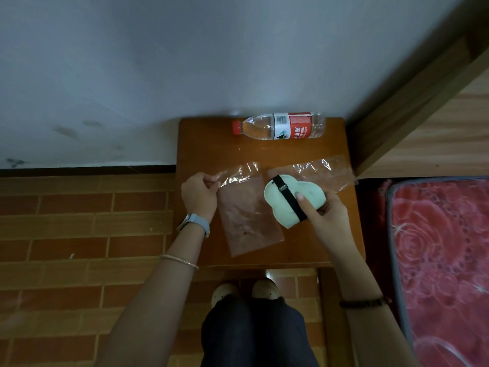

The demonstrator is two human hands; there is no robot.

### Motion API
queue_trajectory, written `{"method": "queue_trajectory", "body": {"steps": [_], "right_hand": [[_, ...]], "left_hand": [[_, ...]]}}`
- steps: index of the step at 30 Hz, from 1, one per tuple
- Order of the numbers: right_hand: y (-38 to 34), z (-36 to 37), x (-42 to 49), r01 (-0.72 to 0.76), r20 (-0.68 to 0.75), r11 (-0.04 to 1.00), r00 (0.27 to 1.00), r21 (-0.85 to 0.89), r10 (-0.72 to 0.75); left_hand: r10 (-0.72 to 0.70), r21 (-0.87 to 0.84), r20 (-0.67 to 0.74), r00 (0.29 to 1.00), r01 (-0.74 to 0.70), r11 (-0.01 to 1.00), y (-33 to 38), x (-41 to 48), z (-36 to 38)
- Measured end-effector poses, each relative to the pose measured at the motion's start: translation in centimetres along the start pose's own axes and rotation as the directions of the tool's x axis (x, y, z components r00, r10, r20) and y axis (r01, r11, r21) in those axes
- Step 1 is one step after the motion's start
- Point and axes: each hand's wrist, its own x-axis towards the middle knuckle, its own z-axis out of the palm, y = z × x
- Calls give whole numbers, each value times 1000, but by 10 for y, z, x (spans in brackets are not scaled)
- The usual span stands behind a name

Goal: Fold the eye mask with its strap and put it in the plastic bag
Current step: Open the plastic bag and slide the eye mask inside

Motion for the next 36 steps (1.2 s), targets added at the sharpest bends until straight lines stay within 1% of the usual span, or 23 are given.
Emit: {"method": "queue_trajectory", "body": {"steps": [3,5,9,12,15,18,22,24,26,28,30,33,36], "right_hand": [[-11,-8,-6,-2,3,1000,1000,16,2],[-26,-16,-14,-8,14,999,1000,36,8],[-69,-37,-40,-49,87,997,995,54,44],[-114,-57,-66,-73,155,990,986,119,54],[-168,-78,-94,-46,199,989,980,143,17],[-223,-95,-121,35,227,987,971,159,-71],[-279,-113,-150,126,259,970,949,206,-179],[-301,-119,-162,205,251,964,937,170,-244],[-318,-123,-172,308,215,948,923,80,-318],[-334,-126,-181,447,218,895,874,-10,-434],[-349,-127,-192,557,251,830,810,-45,-530],[-367,-127,-206,644,295,763,740,-55,-604],[-380,-131,-213,672,299,737,718,-66,-628]], "left_hand": [[8,-56,3,1000,-8,998,7,-10,-12],[-12,-114,17,1000,14,993,18,-22,-27],[-50,-314,84,995,74,947,50,-57,-72],[3,-364,103,995,35,931,82,-88,-114],[39,-418,134,990,20,908,121,-114,-160],[72,-489,166,984,19,872,161,-139,-204],[175,-467,113,978,-103,878,205,-168,-252],[249,-469,116,961,-168,867,222,-180,-272],[321,-469,124,939,-229,853,234,-189,-288],[386,-452,117,915,-298,841,244,-199,-302],[441,-463,103,891,-350,814,254,-208,-313],[499,-489,114,859,-388,781,267,-218,-326],[526,-551,163,834,-366,750,281,-226,-338]]}}
